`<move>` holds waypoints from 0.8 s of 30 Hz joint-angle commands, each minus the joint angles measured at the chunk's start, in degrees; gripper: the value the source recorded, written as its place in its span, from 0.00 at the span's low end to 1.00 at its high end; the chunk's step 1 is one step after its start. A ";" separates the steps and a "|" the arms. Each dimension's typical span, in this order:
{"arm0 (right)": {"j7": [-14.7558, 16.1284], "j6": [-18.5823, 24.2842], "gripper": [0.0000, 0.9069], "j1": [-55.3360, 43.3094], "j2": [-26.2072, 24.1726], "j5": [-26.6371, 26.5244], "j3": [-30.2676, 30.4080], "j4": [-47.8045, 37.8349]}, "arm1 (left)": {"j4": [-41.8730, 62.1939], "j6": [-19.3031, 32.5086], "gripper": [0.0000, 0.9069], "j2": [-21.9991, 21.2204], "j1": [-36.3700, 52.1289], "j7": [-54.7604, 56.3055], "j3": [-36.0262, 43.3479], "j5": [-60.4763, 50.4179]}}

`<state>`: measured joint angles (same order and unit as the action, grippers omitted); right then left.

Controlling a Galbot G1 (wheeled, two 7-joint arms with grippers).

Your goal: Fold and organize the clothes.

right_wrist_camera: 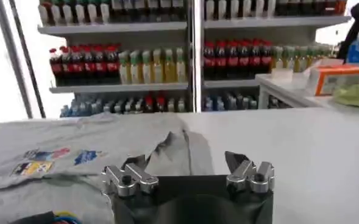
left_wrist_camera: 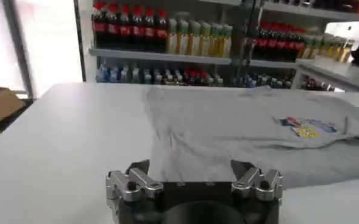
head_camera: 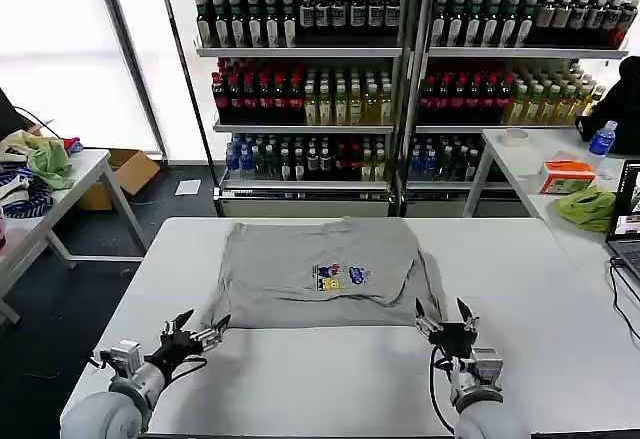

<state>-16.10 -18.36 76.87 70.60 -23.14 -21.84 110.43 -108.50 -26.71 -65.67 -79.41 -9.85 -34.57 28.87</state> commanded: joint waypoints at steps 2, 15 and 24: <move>-1.75 -2.56 0.63 -1.26 -0.32 -3.10 0.89 -3.02 | 1.22 -0.43 0.61 -1.01 -0.13 -0.33 1.18 2.34; -2.01 0.24 0.00 -1.32 -0.82 -4.14 2.60 -4.75 | 2.46 -1.06 0.04 -1.82 0.18 0.31 1.71 5.00; -0.84 0.65 0.00 -0.62 -1.11 -4.59 2.45 -4.28 | 2.64 -0.85 0.04 -2.17 -0.13 0.30 1.51 5.18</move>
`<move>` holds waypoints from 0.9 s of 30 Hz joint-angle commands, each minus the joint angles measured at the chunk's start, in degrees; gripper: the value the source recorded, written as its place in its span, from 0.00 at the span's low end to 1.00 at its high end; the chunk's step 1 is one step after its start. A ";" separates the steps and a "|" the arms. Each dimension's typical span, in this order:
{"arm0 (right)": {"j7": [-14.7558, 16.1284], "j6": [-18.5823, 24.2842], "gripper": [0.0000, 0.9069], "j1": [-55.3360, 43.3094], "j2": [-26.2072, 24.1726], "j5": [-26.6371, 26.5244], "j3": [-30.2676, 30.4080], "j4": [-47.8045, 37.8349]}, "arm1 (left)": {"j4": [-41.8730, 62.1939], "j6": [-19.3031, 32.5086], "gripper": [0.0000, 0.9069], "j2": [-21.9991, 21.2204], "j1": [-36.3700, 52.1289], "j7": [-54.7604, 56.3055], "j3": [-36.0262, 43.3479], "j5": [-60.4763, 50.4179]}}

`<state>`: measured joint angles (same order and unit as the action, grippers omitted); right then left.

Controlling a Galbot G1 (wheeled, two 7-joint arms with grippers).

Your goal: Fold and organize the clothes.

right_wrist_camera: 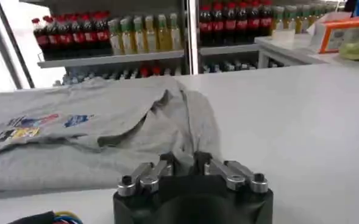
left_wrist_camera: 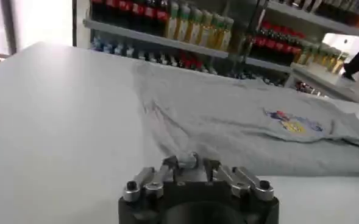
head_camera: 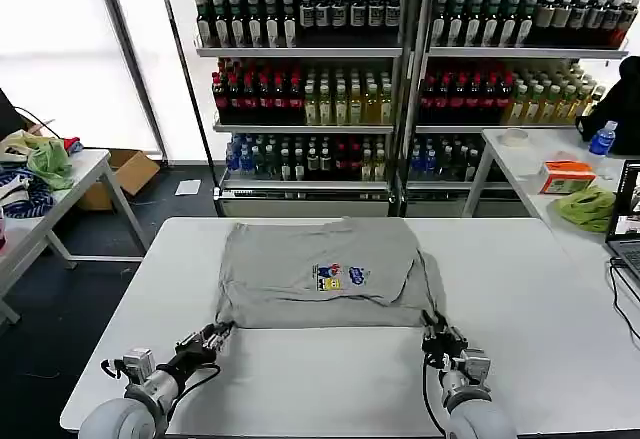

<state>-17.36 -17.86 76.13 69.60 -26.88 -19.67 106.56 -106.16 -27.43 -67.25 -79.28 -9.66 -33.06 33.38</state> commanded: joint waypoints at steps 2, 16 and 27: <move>0.98 0.26 0.00 0.66 -0.34 -1.05 0.08 0.43 | -0.05 -0.07 0.04 -0.71 -0.52 0.11 -0.12 0.77; 2.80 1.33 0.00 9.24 -3.84 -2.10 -1.65 9.62 | -7.57 -1.09 0.04 -1.53 -6.10 1.48 -1.94 1.77; 2.06 4.11 0.00 18.37 -6.80 -1.90 -2.30 15.53 | -14.87 -2.11 0.04 -3.38 -14.12 2.37 -4.65 -3.48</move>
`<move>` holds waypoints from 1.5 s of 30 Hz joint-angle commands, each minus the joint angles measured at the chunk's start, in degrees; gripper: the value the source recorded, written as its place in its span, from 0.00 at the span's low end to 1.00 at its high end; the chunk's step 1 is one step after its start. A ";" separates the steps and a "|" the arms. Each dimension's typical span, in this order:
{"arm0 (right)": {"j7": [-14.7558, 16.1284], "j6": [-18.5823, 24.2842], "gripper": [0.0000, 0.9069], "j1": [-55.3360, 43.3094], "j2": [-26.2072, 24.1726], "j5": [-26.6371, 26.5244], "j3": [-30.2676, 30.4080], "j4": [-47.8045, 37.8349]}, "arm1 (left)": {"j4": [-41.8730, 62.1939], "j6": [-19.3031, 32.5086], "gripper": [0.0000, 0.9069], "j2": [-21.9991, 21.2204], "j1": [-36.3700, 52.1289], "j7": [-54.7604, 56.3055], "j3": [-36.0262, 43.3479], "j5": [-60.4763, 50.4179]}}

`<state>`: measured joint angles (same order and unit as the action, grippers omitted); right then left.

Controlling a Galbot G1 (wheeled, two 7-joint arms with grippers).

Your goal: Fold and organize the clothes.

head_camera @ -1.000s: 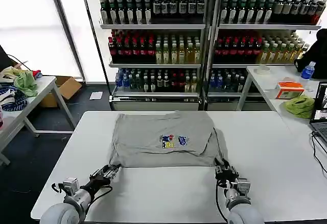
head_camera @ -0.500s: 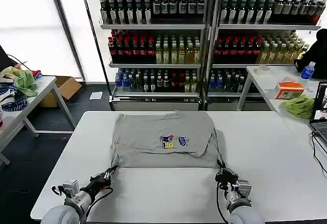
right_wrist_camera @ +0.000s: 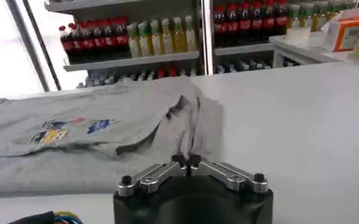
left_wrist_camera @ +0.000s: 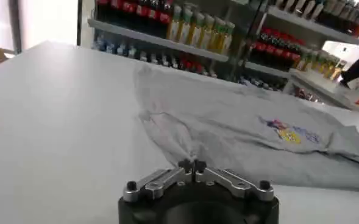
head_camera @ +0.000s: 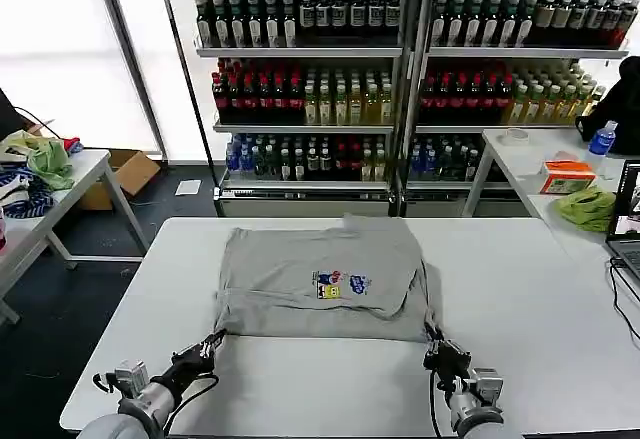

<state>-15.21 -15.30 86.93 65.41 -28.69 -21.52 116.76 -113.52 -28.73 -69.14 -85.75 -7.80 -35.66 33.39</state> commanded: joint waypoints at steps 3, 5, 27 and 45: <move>-0.15 2.32 0.00 10.10 -3.78 -0.37 -0.93 6.40 | -9.64 -1.02 0.04 -3.94 -10.79 0.72 -3.28 -4.94; -0.13 2.98 0.00 12.71 -4.95 -0.80 -1.07 7.23 | -11.25 -1.19 0.04 -6.17 -13.51 0.69 -3.91 -6.59; -1.33 2.50 1.00 21.45 -7.74 -0.69 -2.89 13.15 | -18.16 -2.48 0.67 -10.93 -25.50 0.08 -10.26 -11.53; 6.94 3.94 1.00 11.24 -8.95 -5.81 -11.86 13.78 | -20.39 -4.30 1.00 -10.73 -17.66 1.25 -30.53 -8.76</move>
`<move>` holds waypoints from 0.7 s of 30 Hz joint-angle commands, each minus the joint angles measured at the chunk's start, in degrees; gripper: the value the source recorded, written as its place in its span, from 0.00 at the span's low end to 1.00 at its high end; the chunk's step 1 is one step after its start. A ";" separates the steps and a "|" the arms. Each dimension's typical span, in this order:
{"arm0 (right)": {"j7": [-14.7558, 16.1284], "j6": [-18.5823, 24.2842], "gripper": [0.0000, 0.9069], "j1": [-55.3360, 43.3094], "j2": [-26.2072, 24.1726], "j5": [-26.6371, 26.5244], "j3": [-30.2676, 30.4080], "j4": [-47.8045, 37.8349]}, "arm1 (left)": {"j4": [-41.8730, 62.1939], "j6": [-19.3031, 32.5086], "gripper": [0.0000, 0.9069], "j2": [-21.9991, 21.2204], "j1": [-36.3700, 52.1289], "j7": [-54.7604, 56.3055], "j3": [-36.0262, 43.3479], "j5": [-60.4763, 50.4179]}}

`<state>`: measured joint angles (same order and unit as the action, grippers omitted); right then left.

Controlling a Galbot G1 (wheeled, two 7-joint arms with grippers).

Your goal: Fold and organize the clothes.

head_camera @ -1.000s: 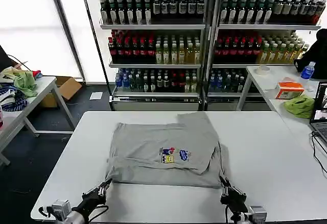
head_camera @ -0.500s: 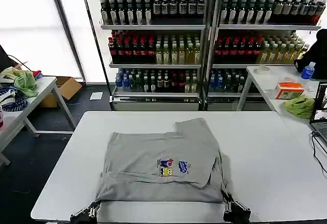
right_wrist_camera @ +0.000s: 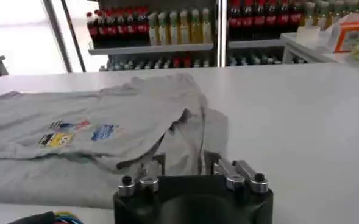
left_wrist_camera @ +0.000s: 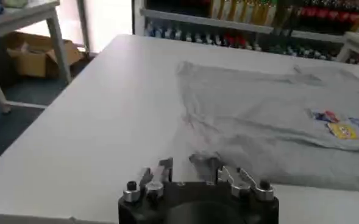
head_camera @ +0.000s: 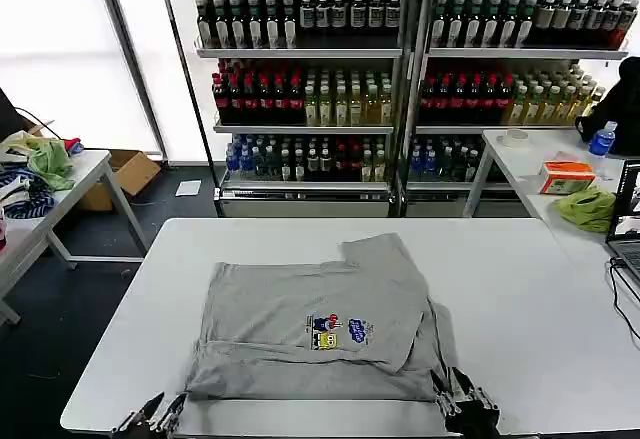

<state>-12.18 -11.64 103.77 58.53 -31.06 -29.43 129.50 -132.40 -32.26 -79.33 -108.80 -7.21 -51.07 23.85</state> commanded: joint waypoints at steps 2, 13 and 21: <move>4.96 -0.37 1.00 -7.37 -4.22 -3.66 -3.79 0.79 | -1.66 -0.79 1.00 0.13 8.60 -0.03 -17.06 2.02; 9.84 -9.74 1.00 -33.55 -7.65 -10.78 3.84 -13.14 | 5.91 -0.78 1.00 4.79 24.63 -3.63 -1.90 1.71; 14.95 -15.87 1.00 -46.63 -8.40 -9.50 9.46 -26.55 | 17.70 -0.76 1.00 10.10 32.12 -5.63 6.92 3.32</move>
<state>-2.75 -21.40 75.39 51.67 -38.99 -25.56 116.54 -127.24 -32.89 -74.86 -90.21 -10.65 -54.51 25.23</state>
